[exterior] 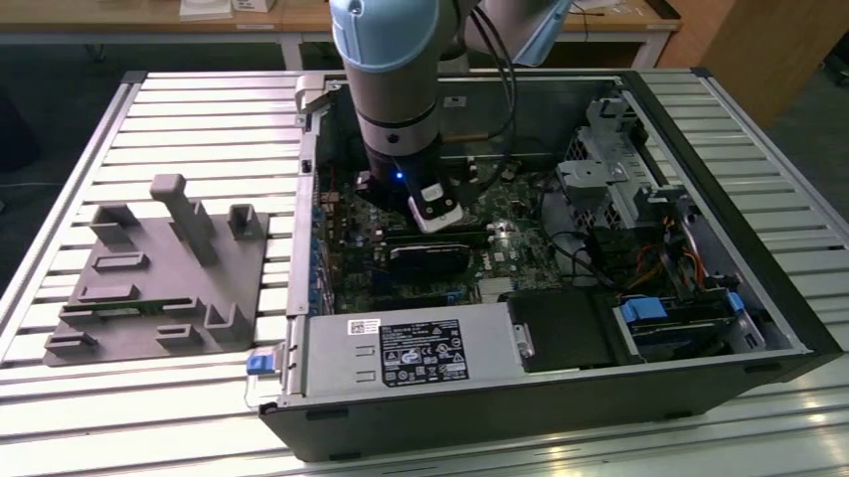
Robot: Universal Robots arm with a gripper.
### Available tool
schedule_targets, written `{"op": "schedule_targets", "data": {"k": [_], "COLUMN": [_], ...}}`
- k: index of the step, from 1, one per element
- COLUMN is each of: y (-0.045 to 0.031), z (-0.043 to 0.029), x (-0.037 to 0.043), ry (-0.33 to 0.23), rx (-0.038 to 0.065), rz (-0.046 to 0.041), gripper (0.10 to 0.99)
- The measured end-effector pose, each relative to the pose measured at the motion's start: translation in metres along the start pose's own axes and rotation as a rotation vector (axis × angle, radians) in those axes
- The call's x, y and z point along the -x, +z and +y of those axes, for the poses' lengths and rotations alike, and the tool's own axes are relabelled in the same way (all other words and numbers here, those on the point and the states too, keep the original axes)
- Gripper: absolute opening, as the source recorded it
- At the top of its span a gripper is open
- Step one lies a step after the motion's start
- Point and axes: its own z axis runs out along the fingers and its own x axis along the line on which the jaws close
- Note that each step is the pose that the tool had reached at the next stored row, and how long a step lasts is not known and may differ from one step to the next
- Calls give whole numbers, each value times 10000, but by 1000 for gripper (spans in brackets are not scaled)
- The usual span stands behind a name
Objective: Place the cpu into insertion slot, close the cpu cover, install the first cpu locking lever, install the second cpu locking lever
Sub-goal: 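Install the second cpu locking lever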
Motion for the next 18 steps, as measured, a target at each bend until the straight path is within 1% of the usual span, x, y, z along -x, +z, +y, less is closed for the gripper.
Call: {"op": "schedule_targets", "data": {"k": [3, 7, 9, 11, 13, 18], "y": [20, 47, 57, 69, 82, 92], "z": [-4, -10, -13, -16, -20, -25], "x": [-5, -8, -15, -23, -31, -39], "ry": [17, 49, 60, 67, 69, 72], "rx": [142, 405, 501, 553, 582, 594], "rz": [27, 75, 93, 102, 105, 111], "gripper": [106, 106, 106, 106, 106, 106]}}
